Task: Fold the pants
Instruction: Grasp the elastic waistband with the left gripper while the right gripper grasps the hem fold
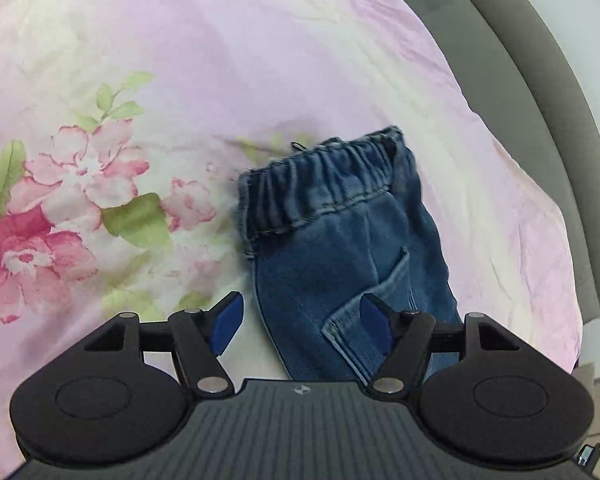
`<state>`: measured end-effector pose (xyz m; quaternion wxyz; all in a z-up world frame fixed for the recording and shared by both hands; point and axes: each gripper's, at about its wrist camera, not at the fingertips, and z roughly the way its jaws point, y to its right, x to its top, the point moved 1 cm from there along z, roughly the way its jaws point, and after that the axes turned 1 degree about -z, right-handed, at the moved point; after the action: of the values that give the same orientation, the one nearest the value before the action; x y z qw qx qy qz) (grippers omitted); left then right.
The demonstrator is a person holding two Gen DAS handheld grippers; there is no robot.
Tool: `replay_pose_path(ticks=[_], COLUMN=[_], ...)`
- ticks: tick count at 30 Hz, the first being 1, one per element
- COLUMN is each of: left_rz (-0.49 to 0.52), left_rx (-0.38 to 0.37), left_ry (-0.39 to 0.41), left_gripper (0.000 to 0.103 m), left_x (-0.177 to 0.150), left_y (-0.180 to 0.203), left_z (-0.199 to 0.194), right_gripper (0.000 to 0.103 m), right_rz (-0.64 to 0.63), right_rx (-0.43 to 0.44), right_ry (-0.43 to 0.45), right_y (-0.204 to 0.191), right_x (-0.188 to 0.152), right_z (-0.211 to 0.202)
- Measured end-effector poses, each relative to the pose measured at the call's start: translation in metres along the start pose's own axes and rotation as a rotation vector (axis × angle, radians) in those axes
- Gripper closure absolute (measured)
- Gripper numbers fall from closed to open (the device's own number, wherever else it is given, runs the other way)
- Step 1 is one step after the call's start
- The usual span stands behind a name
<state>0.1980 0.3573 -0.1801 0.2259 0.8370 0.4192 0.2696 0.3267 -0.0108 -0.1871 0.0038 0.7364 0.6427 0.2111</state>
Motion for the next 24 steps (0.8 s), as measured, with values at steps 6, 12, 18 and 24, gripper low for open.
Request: replay_pose_path(ticks=[6,12,18,24], left_rz=[-0.061,-0.057,0.009,0.124], left_rx=[-0.026,-0.065,-0.035,-0.006], left_ry=[0.025,0.025,0.036,0.082], left_gripper=[0.024,0.019,0.031,0.044], left_x=[0.013,0.025,0.023,0.017], left_y=[-0.017,-0.017,-0.01,0.014], left_z=[0.02,0.045,0.052,0.027], right_gripper=[0.006,0.005,0.005,0.005], right_rz=[0.026,0.024,0.049,0.044], right_rx=[0.104,0.158,0.19,0.186], right_ry=[-0.054,-0.105,-0.131,-0.148], right_y=[0.019,0.024,0.028,0.027], right_x=[0.009,0.016,0.016,0.021], right_z=[0.02,0.036,0.046,0.051])
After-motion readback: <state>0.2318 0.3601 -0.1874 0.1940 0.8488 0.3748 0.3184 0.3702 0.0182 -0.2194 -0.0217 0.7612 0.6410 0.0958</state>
